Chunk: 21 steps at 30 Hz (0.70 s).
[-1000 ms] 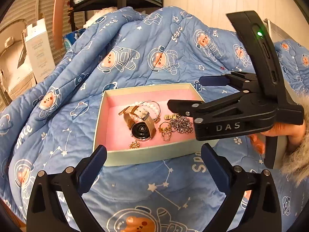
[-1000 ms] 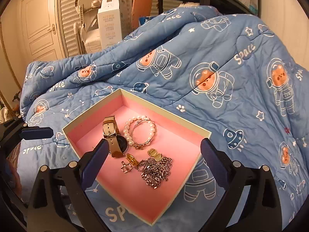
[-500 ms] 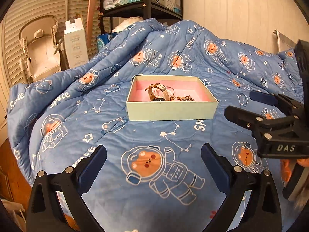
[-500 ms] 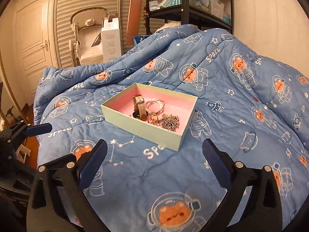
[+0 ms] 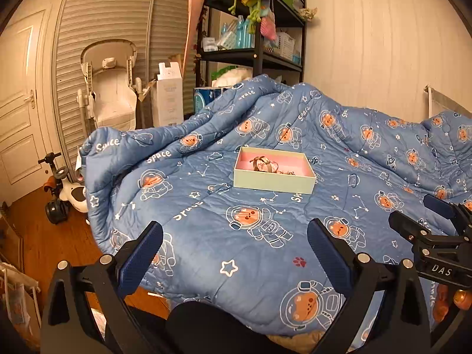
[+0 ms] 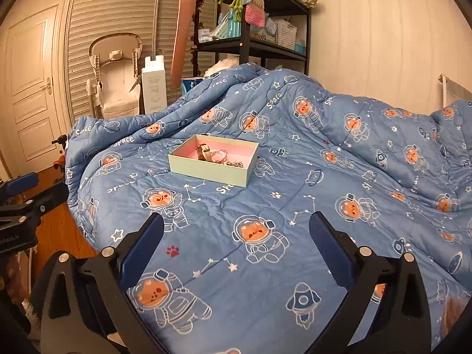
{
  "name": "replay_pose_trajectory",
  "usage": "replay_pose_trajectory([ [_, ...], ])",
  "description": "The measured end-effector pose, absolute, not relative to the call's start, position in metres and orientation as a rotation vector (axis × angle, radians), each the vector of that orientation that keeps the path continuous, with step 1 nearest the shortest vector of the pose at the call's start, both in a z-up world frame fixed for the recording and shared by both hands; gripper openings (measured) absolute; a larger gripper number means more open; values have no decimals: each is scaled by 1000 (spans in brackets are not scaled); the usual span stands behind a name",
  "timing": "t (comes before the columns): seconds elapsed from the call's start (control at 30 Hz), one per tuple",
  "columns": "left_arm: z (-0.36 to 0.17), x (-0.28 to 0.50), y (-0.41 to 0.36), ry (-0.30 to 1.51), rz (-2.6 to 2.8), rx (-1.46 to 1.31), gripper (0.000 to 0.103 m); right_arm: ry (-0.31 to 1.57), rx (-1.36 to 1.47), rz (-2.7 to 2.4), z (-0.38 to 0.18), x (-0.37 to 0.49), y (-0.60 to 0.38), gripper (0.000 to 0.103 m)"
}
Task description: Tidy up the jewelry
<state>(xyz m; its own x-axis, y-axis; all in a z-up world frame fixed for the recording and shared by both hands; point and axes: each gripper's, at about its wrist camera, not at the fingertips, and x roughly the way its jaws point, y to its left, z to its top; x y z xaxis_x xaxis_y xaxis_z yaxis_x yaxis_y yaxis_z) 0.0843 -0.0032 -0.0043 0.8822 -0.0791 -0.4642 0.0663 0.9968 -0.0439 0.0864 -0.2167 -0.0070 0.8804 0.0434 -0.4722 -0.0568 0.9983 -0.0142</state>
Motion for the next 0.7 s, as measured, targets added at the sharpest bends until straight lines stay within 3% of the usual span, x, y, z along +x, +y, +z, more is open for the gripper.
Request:
replay_pose_trajectory([
  [0.27, 13, 22, 6, 439, -55, -144, 96, 407, -30, 44, 21, 19, -225, 97],
  [0.7, 7, 5, -3, 436, -34, -92, 96, 419, -14, 54, 21, 7, -230, 97],
])
